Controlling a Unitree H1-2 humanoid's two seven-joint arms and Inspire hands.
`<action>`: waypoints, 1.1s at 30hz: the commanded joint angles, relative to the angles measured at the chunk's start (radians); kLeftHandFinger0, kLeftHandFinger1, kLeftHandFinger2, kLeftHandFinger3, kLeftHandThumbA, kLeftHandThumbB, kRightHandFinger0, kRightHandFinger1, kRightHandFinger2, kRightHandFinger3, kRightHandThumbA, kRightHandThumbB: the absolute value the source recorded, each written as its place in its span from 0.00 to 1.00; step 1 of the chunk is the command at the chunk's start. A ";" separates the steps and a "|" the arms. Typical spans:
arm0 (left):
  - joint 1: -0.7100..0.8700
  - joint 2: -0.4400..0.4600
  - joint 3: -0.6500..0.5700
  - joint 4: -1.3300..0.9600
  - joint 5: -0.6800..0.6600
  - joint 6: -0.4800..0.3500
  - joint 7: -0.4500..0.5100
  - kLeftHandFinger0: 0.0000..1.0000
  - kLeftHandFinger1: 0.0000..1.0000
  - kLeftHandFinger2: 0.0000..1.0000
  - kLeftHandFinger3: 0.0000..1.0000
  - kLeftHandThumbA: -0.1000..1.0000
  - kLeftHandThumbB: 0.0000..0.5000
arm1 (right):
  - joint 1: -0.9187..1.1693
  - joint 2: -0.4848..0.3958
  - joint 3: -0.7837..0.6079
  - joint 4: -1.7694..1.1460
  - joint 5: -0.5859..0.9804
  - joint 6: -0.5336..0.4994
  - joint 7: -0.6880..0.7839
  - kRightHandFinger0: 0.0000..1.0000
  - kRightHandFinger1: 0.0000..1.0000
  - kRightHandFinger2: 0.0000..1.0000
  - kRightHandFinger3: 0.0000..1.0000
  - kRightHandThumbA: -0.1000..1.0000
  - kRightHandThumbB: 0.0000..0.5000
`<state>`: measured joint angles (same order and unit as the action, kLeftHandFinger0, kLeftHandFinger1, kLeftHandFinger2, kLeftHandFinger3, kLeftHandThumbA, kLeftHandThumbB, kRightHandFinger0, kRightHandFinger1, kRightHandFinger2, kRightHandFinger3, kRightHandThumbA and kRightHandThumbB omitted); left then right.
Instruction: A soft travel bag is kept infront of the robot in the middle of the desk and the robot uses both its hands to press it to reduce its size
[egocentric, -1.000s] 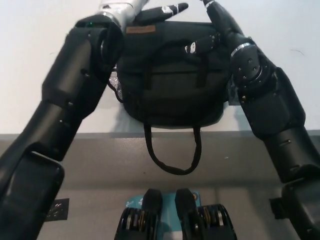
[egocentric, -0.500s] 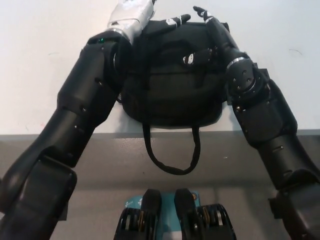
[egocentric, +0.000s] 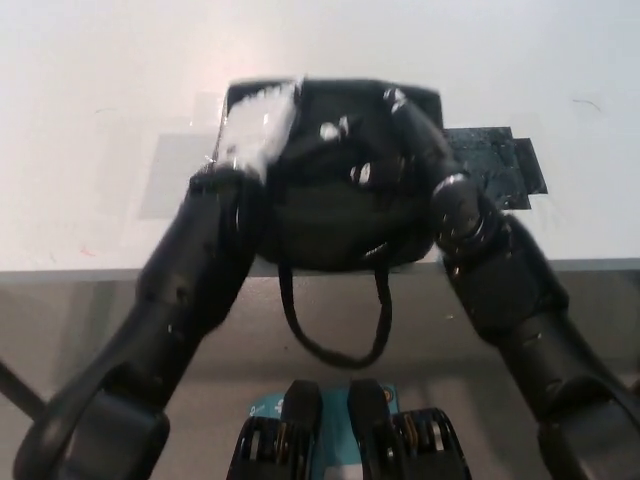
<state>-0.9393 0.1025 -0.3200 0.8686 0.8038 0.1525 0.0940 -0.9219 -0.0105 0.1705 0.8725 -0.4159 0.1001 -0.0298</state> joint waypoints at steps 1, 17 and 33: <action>0.086 0.007 -0.027 0.135 -0.016 -0.107 0.211 1.00 1.00 1.00 1.00 1.00 0.47 | 0.041 0.035 0.045 0.117 -0.007 -0.064 -0.046 1.00 1.00 1.00 1.00 1.00 0.50; 0.185 -0.059 -0.178 0.453 -0.004 -0.159 0.359 1.00 1.00 1.00 1.00 1.00 0.10 | 0.083 0.080 0.084 0.387 0.012 -0.238 -0.148 1.00 1.00 1.00 1.00 1.00 0.57; 0.111 -0.031 -0.187 0.415 -0.039 -0.182 0.358 1.00 1.00 1.00 1.00 1.00 0.15 | 0.012 0.066 0.068 0.386 0.037 -0.223 -0.135 1.00 1.00 1.00 1.00 1.00 0.53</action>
<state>-0.8993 0.0646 -0.5033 1.2497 0.8111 -0.0198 0.5537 -0.9270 0.0417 0.2427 1.2216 -0.4134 -0.1901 -0.2323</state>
